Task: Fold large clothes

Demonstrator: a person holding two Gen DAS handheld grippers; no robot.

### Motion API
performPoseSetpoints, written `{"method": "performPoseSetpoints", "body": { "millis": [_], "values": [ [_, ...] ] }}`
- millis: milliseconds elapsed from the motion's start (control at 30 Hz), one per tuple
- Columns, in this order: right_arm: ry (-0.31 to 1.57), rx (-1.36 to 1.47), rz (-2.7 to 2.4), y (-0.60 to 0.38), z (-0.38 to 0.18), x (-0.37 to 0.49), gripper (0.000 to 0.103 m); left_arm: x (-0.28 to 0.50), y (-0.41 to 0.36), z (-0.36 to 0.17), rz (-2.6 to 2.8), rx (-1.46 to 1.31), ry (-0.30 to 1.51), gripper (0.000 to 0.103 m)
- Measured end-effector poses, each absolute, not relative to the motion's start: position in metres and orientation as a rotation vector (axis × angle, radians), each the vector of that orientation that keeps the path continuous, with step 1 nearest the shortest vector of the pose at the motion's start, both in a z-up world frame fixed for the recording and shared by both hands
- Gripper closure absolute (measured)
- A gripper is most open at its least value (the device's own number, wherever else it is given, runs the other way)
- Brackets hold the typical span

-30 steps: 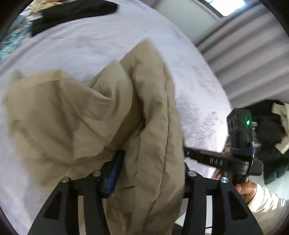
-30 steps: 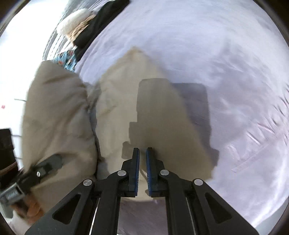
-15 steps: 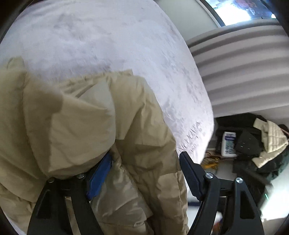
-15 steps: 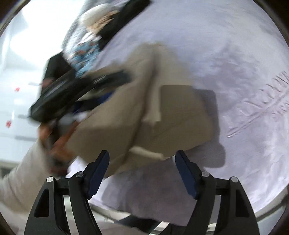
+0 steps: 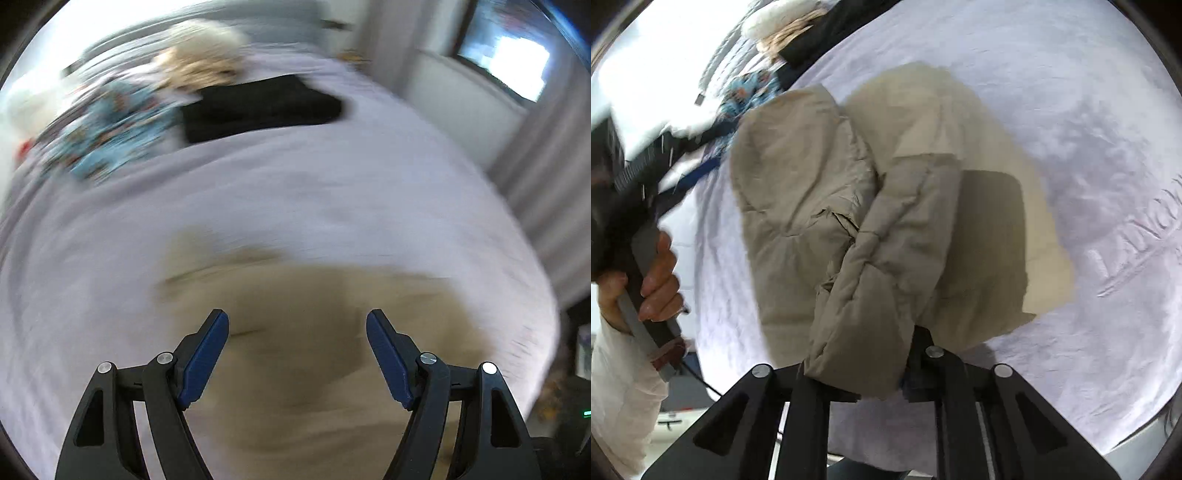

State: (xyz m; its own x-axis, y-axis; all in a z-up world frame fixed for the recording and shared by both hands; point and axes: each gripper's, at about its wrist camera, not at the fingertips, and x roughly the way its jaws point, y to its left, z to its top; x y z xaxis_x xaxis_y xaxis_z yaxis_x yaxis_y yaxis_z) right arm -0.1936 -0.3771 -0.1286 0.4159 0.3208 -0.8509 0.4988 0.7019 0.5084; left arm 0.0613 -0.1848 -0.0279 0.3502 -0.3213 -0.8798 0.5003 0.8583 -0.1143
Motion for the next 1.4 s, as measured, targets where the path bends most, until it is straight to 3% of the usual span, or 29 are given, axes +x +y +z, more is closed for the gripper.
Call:
{"method": "performPoseSetpoints", "body": {
  "millis": [167,567,633,667,700,767,800,833,900,1000,1133,1167,1200,1233,1300,1400],
  "values": [
    [1.187,0.838,-0.199,-0.395,-0.140,-0.211,0.090,0.086,-0.145,-0.077,-0.361,0.108,1.191,0.026],
    [1.169,0.897,-0.286,-0.442,-0.165,-0.224,0.089,0.074,-0.245,-0.115,-0.404,0.210,1.156,0.025],
    [1.178,0.979,-0.270,-0.449,-0.173,-0.227,0.084,0.075,-0.250,-0.119,-0.388,0.228,1.157,0.025],
    [1.177,1.020,-0.273,-0.454,-0.172,-0.231,0.076,0.075,-0.250,-0.119,-0.386,0.229,1.157,0.025],
    [1.176,1.024,-0.294,-0.458,-0.163,-0.238,0.069,0.077,-0.249,-0.120,-0.388,0.224,1.160,0.025],
    [1.150,0.967,-0.336,-0.465,-0.139,-0.246,0.066,0.079,-0.246,-0.121,-0.391,0.212,1.169,0.025],
    [1.107,0.931,-0.337,-0.470,-0.119,-0.248,0.060,0.079,-0.245,-0.122,-0.393,0.206,1.173,0.025],
    [1.061,0.896,-0.326,-0.476,-0.100,-0.246,0.054,0.079,-0.245,-0.122,-0.393,0.204,1.174,0.025],
    [0.993,0.868,-0.277,-0.485,-0.078,-0.229,0.029,0.079,-0.245,-0.123,-0.392,0.204,1.171,0.025],
    [0.954,0.906,-0.116,-0.501,-0.076,-0.174,0.027,0.081,-0.245,-0.124,-0.388,0.196,1.177,0.025],
    [1.023,1.019,-0.045,-0.512,-0.127,-0.090,0.027,0.085,-0.240,-0.123,-0.387,0.185,1.194,0.025],
    [1.044,1.060,-0.023,-0.513,-0.141,-0.076,0.034,0.085,-0.240,-0.122,-0.385,0.187,1.197,0.025],
    [1.063,1.063,-0.016,-0.511,-0.151,-0.062,0.066,0.084,-0.241,-0.122,-0.380,0.194,1.196,0.025],
    [1.104,1.002,-0.041,-0.506,-0.155,-0.053,0.081,0.082,-0.243,-0.120,-0.378,0.203,1.193,0.025],
    [1.147,0.918,-0.090,-0.492,-0.161,-0.044,0.091,0.078,-0.251,-0.119,-0.380,0.221,1.182,0.025],
    [1.185,0.829,-0.147,-0.492,-0.172,-0.062,0.094,0.068,-0.267,-0.119,-0.399,0.255,1.157,0.025]
  ]
}}
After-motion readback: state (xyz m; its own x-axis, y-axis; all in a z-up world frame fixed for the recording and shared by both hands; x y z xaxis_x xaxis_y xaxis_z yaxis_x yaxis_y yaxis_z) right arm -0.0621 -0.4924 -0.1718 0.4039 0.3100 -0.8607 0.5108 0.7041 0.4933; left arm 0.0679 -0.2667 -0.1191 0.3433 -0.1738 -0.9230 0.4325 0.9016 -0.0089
